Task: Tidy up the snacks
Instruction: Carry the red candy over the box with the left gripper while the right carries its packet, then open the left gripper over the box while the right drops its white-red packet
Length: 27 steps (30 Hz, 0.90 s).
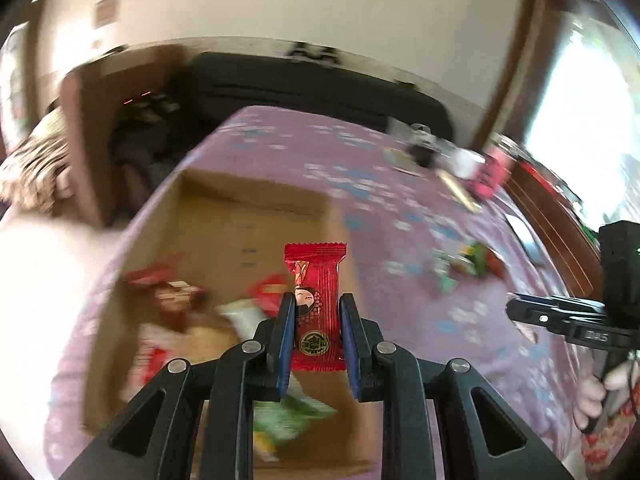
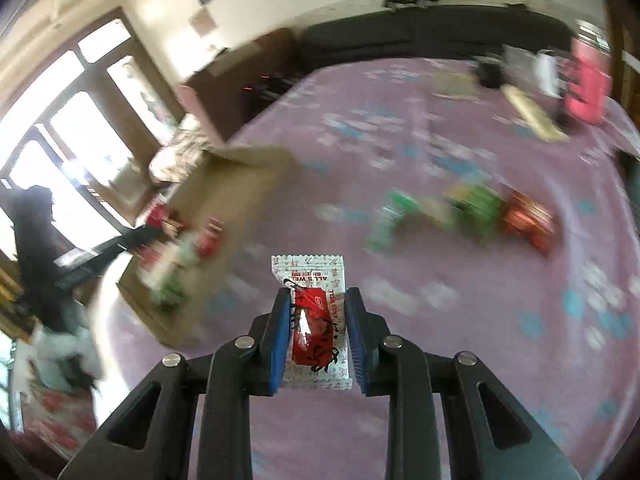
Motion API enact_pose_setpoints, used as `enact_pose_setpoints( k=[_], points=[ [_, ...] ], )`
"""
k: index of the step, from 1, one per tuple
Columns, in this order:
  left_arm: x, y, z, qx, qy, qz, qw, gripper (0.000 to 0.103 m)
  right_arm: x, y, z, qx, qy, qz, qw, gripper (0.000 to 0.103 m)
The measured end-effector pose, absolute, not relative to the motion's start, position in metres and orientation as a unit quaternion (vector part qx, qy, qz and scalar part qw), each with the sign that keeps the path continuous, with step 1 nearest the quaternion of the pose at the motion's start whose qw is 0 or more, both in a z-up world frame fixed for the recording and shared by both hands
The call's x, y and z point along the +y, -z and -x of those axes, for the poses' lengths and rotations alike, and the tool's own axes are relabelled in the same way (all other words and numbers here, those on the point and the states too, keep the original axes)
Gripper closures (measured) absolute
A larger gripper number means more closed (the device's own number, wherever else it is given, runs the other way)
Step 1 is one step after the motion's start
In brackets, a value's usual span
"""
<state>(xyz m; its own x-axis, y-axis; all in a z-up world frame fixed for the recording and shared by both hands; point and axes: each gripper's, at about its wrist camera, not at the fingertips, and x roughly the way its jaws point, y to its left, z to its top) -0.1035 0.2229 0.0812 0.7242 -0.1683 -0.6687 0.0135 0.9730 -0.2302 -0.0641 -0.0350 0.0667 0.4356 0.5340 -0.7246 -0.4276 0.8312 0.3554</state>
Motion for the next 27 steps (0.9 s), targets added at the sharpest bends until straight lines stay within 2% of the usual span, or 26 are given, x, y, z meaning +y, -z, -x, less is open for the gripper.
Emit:
enact_pose_setpoints(
  k=[9, 19, 20, 22, 27],
  points=[
    [0.261, -0.054, 0.066, 0.402, 0.014, 0.120, 0.908, 0.081, 0.099, -0.062, 0.029, 0.457, -0.314, -0.015, 0.832, 0.077],
    [0.293, -0.044, 0.046, 0.407, -0.010, 0.141, 0.903, 0.080, 0.150, -0.029, 0.007, 0.470, -0.265, 0.035, 0.841, 0.076],
    [0.294, -0.045, 0.046, 0.404, -0.003, 0.144, 0.903, 0.079, 0.153, -0.028, 0.007, 0.468, -0.261, 0.042, 0.843, 0.075],
    [0.295, -0.048, 0.049, 0.402, 0.000, 0.144, 0.904, 0.064, 0.156, -0.027, 0.007, 0.462, -0.254, 0.050, 0.848, 0.075],
    [0.287, -0.066, 0.065, 0.382, 0.003, 0.134, 0.914, 0.055, 0.151, -0.043, 0.017, 0.441, -0.266, 0.040, 0.856, 0.075]
  ],
)
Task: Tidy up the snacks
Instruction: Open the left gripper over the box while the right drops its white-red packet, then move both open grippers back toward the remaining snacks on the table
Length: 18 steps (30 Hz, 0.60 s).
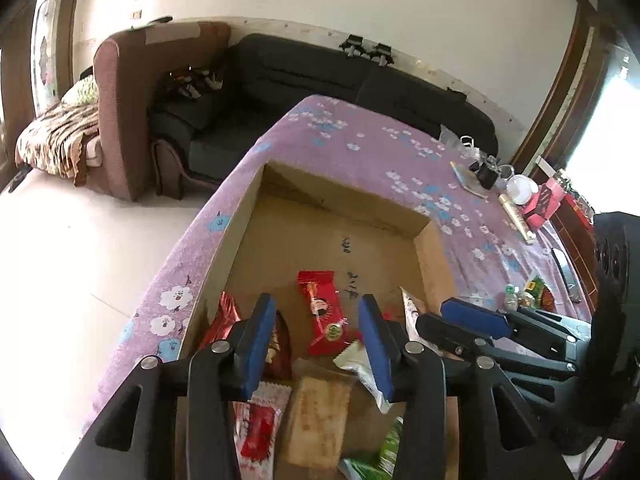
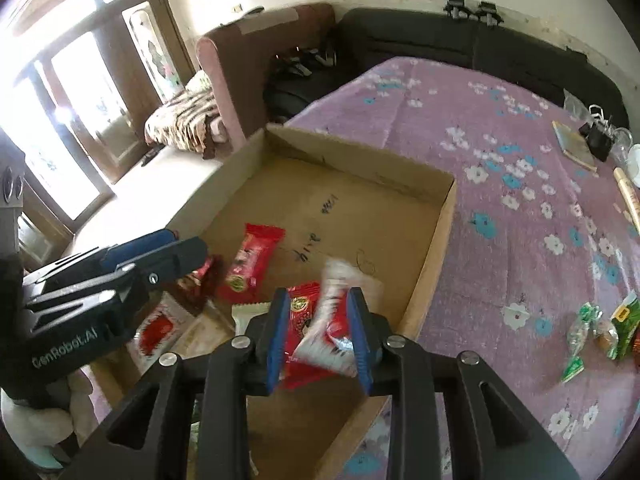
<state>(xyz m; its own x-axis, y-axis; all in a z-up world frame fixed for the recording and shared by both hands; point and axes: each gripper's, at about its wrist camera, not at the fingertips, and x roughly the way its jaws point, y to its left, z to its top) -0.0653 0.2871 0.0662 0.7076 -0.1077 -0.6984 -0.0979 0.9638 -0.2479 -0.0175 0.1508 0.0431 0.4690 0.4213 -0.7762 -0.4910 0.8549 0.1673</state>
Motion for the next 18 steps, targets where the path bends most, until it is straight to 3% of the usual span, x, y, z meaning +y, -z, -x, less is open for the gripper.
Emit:
enact_pose_setpoints(
  k=[7, 18],
  points=[
    [0.246, -0.103, 0.106, 0.333, -0.001, 0.105, 0.937, 0.017, 0.097, -0.068, 0.038, 0.413, -0.247, 0.010, 0.877, 0.073],
    [0.134, -0.128, 0.135, 0.290, -0.011, 0.009, 0.957, 0.014, -0.082, -0.086, 0.044, 0.371, -0.097, -0.024, 0.923, 0.073]
  ],
)
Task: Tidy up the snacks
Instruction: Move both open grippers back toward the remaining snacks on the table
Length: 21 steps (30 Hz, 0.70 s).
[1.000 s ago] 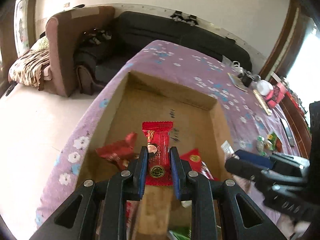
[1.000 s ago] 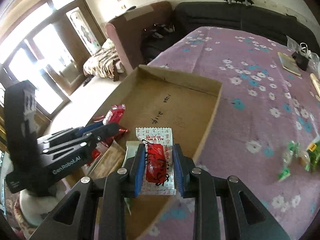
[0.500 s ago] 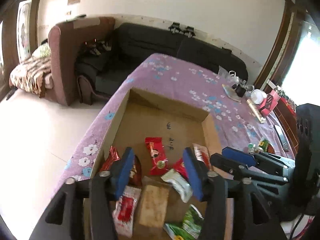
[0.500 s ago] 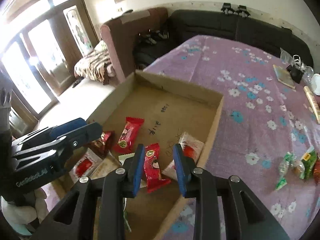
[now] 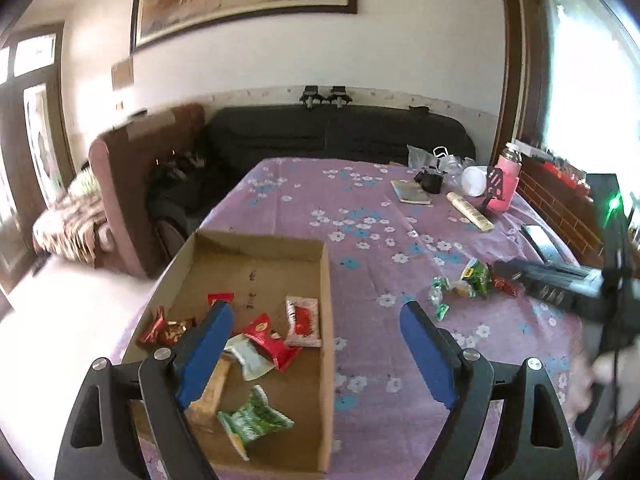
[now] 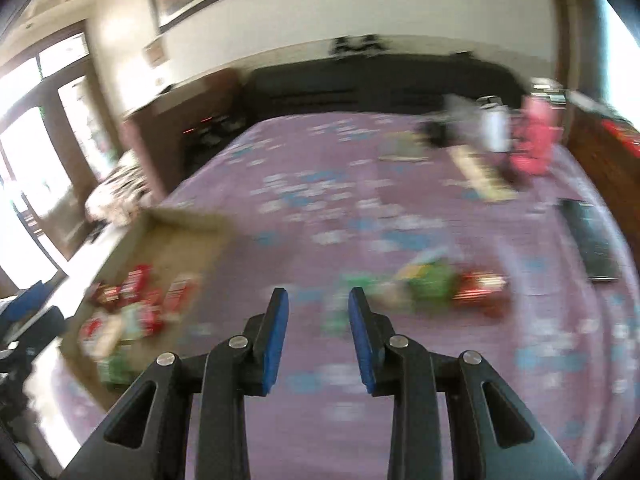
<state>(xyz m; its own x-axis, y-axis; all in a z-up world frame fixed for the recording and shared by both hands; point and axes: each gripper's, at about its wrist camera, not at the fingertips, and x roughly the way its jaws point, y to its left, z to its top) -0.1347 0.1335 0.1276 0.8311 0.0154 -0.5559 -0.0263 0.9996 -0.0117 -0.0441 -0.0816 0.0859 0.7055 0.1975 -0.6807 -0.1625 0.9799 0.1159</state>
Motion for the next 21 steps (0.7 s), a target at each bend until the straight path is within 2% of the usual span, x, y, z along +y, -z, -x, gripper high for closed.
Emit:
enact_pose_setpoints(
  k=[4, 9, 21],
  points=[
    [0.110, -0.133, 0.139, 0.286, 0.001, 0.006, 0.958, 0.014, -0.150, -0.099, 0.047, 0.344, -0.035, -0.019, 0.938, 0.073],
    [0.089, -0.132, 0.135, 0.298, 0.024, 0.020, 0.954, 0.015, -0.198, -0.108, 0.056, 0.322, -0.010, -0.047, 0.946, 0.067],
    [0.067, -0.104, 0.115, 0.331, 0.009, -0.008, 0.943, 0.014, -0.173, -0.060, 0.052, 0.367, -0.062, -0.063, 0.926, 0.067]
  ],
)
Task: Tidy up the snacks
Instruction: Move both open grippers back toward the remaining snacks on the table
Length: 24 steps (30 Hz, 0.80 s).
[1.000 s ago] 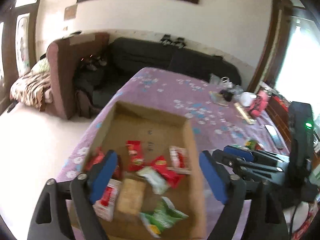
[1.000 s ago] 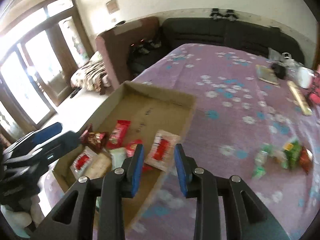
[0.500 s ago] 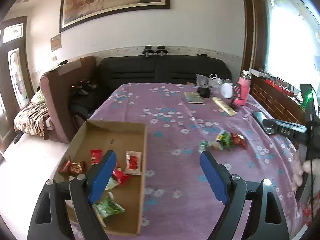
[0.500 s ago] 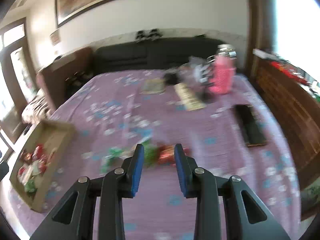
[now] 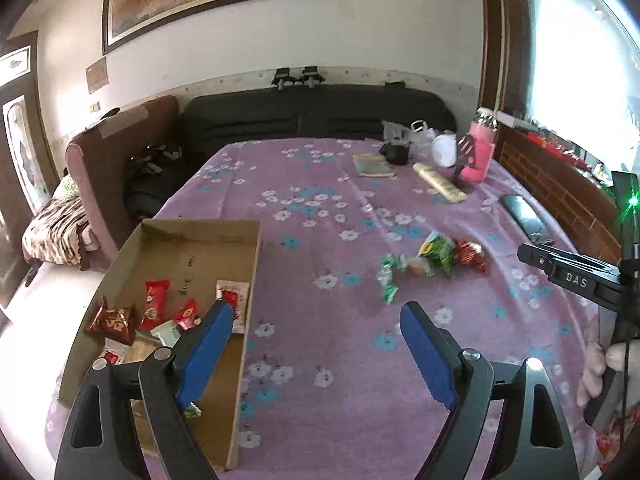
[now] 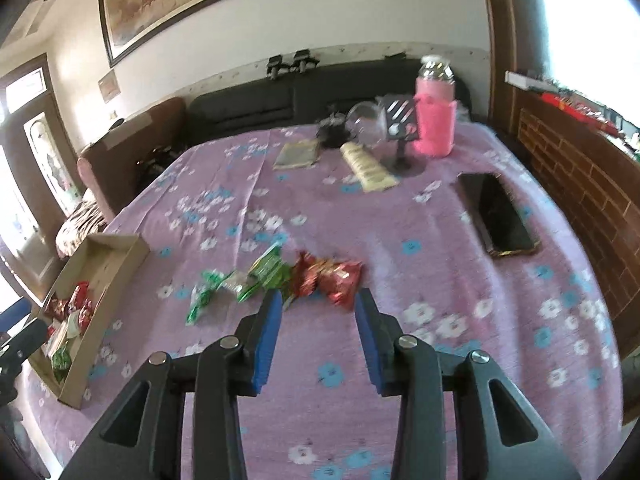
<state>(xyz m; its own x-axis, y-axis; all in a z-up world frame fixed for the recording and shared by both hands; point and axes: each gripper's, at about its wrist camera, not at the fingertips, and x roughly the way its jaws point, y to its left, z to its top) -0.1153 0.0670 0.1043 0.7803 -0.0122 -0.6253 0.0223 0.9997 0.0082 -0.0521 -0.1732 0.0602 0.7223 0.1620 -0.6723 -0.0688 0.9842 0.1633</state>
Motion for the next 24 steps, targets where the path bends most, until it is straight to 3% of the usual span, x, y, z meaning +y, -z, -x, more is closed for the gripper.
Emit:
enact_pose_setpoints(
  k=[24],
  points=[
    [0.097, -0.056, 0.078, 0.381, 0.023, 0.038, 0.923, 0.014, -0.138, -0.009, 0.000, 0.431, -0.100, -0.086, 0.893, 0.067]
  ],
)
